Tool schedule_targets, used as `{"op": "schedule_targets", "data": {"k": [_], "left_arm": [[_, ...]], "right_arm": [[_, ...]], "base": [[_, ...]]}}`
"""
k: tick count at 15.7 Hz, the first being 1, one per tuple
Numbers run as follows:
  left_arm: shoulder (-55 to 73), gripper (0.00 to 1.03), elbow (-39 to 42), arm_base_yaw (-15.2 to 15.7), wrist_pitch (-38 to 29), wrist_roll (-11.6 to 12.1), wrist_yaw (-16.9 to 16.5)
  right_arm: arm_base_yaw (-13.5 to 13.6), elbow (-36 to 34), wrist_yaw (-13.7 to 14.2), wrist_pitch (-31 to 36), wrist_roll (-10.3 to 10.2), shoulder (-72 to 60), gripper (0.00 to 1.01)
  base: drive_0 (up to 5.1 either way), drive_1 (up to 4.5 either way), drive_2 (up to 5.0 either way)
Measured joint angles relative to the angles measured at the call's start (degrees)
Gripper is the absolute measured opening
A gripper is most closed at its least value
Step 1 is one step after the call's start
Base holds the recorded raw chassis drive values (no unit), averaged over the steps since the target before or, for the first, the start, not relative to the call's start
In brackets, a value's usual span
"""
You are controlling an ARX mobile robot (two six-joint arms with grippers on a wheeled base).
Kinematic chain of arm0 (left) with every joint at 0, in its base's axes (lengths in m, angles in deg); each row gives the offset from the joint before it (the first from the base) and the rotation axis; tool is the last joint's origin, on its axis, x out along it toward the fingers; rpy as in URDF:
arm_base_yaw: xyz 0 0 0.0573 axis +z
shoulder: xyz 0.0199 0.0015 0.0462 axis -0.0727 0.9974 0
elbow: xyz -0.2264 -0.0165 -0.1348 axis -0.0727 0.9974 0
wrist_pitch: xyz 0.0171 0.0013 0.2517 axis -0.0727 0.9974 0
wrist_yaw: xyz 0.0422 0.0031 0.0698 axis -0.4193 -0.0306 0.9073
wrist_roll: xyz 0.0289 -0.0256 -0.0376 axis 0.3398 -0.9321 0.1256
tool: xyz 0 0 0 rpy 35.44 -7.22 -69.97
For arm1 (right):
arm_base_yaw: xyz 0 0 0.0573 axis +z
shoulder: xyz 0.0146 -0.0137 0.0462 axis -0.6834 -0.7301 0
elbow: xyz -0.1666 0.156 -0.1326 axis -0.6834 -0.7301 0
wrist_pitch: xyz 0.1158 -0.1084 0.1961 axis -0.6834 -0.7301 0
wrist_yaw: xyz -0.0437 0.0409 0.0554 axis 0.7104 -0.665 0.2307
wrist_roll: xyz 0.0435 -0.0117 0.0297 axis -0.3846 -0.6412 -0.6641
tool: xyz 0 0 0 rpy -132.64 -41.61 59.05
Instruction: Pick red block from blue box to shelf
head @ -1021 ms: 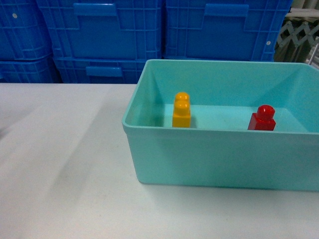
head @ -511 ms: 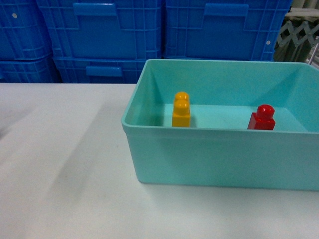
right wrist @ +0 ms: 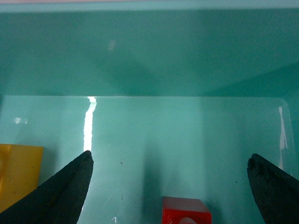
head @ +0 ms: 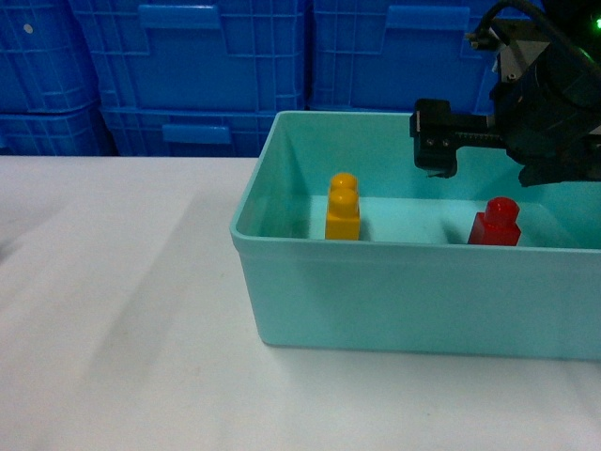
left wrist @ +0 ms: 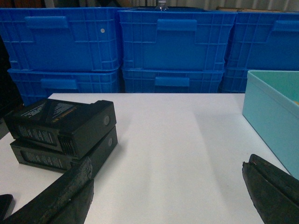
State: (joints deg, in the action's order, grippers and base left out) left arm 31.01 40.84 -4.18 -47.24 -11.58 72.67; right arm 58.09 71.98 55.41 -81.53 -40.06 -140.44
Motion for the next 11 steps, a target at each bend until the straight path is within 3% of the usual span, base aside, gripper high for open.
{"op": "schedule_targets", "data": {"k": [4, 7, 11], "left_arm": [[0.0, 0.98, 0.0, 0.0, 0.0, 0.02, 0.0], [0.0, 0.98, 0.0, 0.0, 0.0, 0.02, -0.02], [0.0, 0.98, 0.0, 0.0, 0.0, 0.02, 0.0]], "right_arm": [[0.02, -0.09, 0.55, 0.81, -0.11, -1.57, 0.98], [0.02, -0.17, 1.01, 0.35, -1.33, -4.87, 0.98], [-0.04, -1.09, 2.27, -1.4, -5.01, -5.6, 0.98]], "base": [[0.0, 0.0, 0.0], [0.0, 0.0, 0.0], [0.0, 0.0, 0.0]]}}
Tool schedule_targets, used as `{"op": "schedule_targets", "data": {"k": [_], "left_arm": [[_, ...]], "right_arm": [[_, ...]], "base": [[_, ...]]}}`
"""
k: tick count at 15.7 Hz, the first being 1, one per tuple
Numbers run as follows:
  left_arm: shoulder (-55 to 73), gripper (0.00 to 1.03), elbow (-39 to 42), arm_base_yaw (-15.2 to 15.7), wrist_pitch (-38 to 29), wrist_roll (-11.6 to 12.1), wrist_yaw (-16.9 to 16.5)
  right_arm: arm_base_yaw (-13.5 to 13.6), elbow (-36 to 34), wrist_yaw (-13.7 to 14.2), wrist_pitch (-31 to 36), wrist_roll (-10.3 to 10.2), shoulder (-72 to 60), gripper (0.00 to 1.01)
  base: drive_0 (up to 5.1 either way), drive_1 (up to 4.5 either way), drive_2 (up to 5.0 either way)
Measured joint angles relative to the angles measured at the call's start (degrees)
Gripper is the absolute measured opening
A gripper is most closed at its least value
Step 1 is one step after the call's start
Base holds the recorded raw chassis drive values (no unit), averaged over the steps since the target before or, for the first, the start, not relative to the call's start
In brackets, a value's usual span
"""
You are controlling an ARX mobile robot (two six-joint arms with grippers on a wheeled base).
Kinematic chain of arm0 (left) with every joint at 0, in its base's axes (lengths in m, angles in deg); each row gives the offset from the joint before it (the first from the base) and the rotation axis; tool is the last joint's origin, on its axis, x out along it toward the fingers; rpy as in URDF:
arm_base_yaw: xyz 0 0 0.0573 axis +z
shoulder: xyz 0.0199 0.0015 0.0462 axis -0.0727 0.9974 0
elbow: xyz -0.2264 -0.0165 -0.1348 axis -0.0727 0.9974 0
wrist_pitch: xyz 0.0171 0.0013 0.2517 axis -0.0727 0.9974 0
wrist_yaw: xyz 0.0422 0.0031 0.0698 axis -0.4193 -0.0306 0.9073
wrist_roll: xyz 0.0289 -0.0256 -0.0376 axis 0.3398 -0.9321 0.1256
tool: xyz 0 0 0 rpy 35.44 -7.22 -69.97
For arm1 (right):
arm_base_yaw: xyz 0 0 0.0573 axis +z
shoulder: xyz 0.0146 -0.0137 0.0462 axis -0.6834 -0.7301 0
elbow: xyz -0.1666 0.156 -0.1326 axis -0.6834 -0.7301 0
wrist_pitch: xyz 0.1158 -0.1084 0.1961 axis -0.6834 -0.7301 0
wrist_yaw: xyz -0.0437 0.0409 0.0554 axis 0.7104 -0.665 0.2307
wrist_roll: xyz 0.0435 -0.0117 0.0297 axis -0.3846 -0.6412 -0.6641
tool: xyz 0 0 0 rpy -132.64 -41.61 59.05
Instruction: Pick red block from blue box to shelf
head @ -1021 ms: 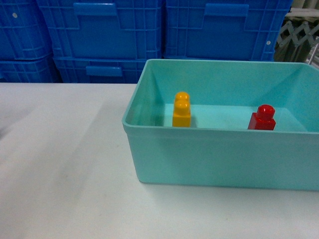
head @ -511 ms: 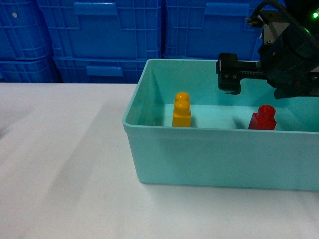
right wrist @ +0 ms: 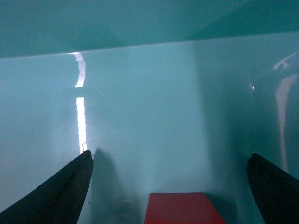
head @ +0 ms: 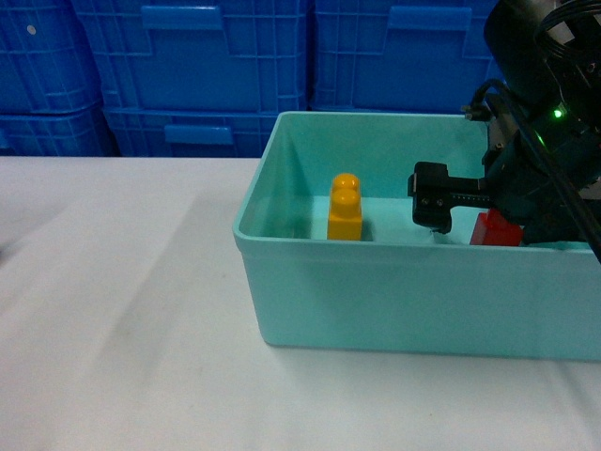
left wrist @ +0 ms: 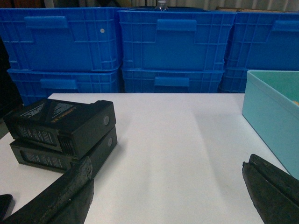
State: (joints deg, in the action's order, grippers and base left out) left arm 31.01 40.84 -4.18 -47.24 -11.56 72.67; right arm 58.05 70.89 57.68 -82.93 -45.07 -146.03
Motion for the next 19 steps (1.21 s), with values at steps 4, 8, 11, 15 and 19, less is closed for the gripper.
{"op": "schedule_targets", "data": {"k": [4, 8, 11, 15, 19], "left_arm": [[0.0, 0.98, 0.0, 0.0, 0.0, 0.0, 0.0], [0.0, 0.98, 0.0, 0.0, 0.0, 0.0, 0.0], [0.0, 0.98, 0.0, 0.0, 0.0, 0.0, 0.0], [0.0, 0.98, 0.0, 0.0, 0.0, 0.0, -0.02], [0.0, 0.98, 0.0, 0.0, 0.0, -0.02, 0.0]], "right_arm": [[0.07, 0.22, 0.76, -1.36, -3.23, -0.28, 0.84], [0.09, 0.28, 0.46, -2.75, -5.66, -0.28, 0.41], [0.17, 0.37, 0.31, -2.73, -5.55, -0.17, 0.29], [0.83, -1.6, 0.46, 2.78, -0.68, 2.12, 0.29], [-3.1, -3.41, -8.37, 21.2, 12.24, 22.93, 0.29]], "base": [[0.0, 0.0, 0.0], [0.0, 0.0, 0.0], [0.0, 0.0, 0.0], [0.0, 0.0, 0.0], [0.0, 0.0, 0.0]]}}
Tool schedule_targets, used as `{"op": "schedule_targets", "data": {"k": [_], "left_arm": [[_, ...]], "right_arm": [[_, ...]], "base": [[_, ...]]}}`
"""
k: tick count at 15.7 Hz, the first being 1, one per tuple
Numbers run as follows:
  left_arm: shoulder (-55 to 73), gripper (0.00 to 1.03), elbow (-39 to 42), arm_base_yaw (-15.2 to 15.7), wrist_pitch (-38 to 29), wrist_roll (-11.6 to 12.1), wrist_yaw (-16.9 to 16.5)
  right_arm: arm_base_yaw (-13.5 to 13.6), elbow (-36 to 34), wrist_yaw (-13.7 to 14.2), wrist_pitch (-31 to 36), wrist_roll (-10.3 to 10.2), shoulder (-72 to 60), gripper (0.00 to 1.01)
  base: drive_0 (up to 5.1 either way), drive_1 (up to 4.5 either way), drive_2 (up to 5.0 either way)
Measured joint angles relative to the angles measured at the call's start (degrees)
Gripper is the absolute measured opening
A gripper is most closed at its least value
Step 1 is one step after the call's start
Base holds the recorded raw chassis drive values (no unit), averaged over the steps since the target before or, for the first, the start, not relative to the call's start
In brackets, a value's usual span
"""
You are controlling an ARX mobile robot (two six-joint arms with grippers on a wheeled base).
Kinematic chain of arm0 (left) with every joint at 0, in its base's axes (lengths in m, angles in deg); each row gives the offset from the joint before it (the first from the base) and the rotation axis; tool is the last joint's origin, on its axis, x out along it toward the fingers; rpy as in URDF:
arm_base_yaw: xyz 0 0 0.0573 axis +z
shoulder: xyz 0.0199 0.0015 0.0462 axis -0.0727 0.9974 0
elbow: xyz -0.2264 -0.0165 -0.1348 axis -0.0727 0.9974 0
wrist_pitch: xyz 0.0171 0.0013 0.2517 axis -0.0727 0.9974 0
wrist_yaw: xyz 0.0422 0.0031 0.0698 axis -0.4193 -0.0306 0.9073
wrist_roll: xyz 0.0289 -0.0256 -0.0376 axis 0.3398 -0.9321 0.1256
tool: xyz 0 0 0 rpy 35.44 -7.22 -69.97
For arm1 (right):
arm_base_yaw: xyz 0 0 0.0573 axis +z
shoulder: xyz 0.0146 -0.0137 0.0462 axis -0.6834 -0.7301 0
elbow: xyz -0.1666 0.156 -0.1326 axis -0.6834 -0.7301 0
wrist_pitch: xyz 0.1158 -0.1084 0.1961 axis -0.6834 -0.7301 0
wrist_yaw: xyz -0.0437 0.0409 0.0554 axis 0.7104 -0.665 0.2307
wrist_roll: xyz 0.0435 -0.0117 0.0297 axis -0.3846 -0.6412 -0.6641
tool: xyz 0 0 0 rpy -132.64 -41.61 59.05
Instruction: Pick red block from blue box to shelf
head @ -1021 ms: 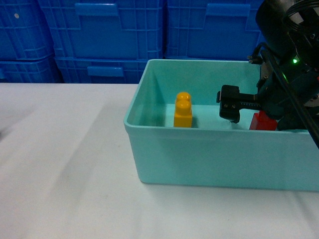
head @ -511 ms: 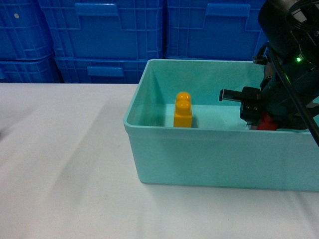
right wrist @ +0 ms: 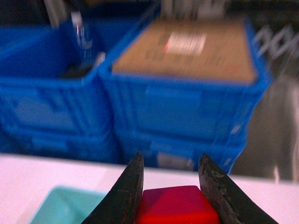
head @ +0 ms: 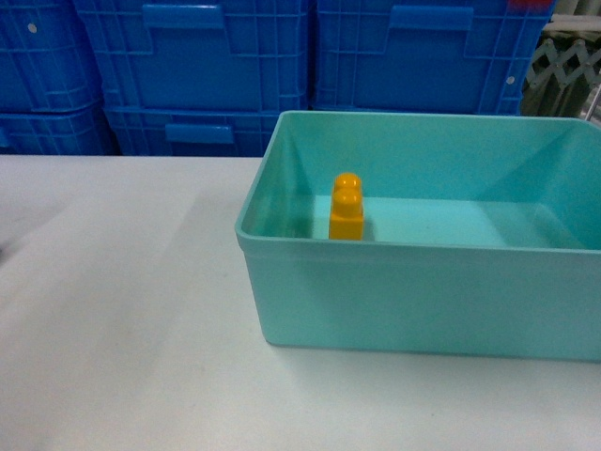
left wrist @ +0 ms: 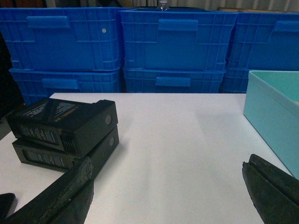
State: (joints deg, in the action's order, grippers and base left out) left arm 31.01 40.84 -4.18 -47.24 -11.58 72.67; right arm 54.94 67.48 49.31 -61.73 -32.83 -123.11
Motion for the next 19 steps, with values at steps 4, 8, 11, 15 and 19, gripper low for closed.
{"op": "schedule_targets", "data": {"k": [4, 8, 11, 15, 19], "left_arm": [[0.0, 0.98, 0.0, 0.0, 0.0, 0.02, -0.02], [0.0, 0.98, 0.0, 0.0, 0.0, 0.02, 0.0], [0.0, 0.98, 0.0, 0.0, -0.02, 0.02, 0.0], [0.0, 0.98, 0.0, 0.0, 0.0, 0.02, 0.0], [0.0, 0.98, 0.0, 0.0, 0.0, 0.02, 0.0]], "right_arm": [[-16.5, -22.77, -0.9, 26.05, 17.55, 21.88, 0.29], [-18.58, -37.09, -0.09, 22.82, 12.81, 41.92, 0.29], [-17.77, -44.35, 2.8, 18.05, 7.72, 49.33, 0.28], [-12.52, -51.3, 4.57, 19.3, 4.17, 54.14, 0.28], [-11.08, -55.21, 6.38, 17.2, 4.79, 55.19, 0.28]], "base": [[0.0, 0.0, 0.0], [0.0, 0.0, 0.0], [0.0, 0.0, 0.0], [0.0, 0.0, 0.0], [0.0, 0.0, 0.0]]}}
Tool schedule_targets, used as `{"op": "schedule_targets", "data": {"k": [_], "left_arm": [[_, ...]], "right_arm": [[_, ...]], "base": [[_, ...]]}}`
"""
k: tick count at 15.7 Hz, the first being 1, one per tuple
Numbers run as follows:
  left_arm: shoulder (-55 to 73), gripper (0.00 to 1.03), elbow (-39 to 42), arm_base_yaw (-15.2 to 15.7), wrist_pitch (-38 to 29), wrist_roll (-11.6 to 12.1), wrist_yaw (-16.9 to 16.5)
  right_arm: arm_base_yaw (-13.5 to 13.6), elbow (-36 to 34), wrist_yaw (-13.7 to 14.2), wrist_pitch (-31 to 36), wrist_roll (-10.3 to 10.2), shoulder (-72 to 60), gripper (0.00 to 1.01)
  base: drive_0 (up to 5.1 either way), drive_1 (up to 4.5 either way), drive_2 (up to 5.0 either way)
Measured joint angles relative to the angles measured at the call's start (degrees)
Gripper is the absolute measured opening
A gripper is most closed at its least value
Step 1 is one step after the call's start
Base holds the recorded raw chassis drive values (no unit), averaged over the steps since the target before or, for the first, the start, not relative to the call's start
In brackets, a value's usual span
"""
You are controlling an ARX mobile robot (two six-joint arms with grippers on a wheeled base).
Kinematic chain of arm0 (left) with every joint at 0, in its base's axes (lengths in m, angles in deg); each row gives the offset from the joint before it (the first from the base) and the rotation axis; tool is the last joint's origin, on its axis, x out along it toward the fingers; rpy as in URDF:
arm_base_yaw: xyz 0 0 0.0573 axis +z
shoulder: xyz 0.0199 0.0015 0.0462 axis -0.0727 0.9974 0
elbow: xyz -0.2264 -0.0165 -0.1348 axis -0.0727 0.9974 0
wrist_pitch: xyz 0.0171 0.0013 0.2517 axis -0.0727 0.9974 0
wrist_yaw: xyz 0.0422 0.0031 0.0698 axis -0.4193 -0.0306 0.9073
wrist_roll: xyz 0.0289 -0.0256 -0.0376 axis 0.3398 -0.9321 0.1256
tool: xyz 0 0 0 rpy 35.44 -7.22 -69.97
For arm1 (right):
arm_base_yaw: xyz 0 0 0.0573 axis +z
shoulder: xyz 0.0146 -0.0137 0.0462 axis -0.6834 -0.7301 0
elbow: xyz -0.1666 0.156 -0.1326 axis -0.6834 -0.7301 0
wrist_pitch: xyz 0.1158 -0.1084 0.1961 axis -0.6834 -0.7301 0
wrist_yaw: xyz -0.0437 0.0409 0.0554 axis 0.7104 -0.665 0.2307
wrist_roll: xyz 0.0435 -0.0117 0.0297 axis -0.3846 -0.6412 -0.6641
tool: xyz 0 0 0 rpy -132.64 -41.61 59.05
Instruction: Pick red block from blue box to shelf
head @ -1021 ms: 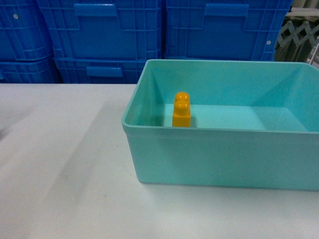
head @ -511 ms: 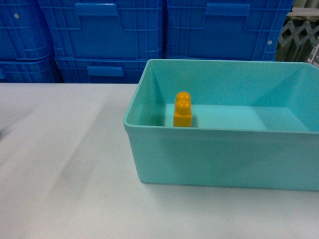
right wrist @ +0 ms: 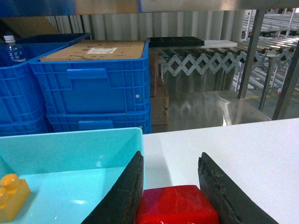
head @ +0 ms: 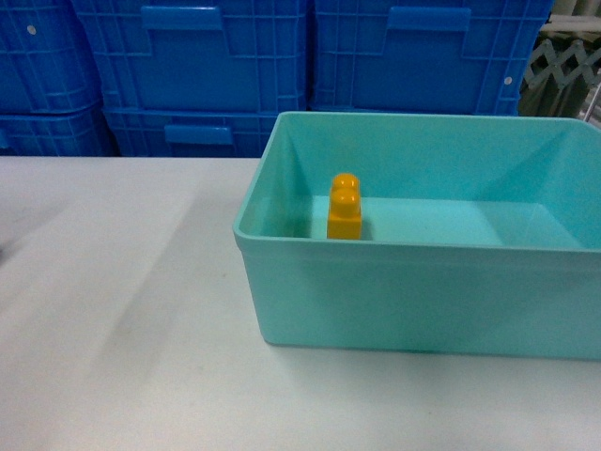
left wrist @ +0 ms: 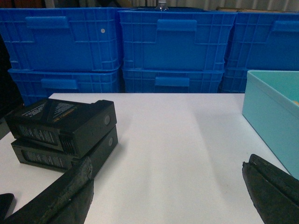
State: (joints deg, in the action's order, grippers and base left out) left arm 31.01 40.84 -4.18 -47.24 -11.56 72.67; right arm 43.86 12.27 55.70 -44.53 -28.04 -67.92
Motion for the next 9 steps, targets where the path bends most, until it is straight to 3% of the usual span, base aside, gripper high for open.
{"op": "schedule_targets", "data": {"k": [4, 9], "left_arm": [[0.0, 0.98, 0.0, 0.0, -0.04, -0.02, 0.04], [0.0, 0.98, 0.0, 0.04, 0.0, 0.0, 0.0]], "right_arm": [[0.0, 0.0, 0.0, -0.04, 0.02, -0.04, 0.28], [0.0, 0.0, 0.02, -0.04, 0.04, 0.0, 0.28]], "base": [[-0.4, -0.42, -0.4], [-1.8, -1.78, -1.8]]}}
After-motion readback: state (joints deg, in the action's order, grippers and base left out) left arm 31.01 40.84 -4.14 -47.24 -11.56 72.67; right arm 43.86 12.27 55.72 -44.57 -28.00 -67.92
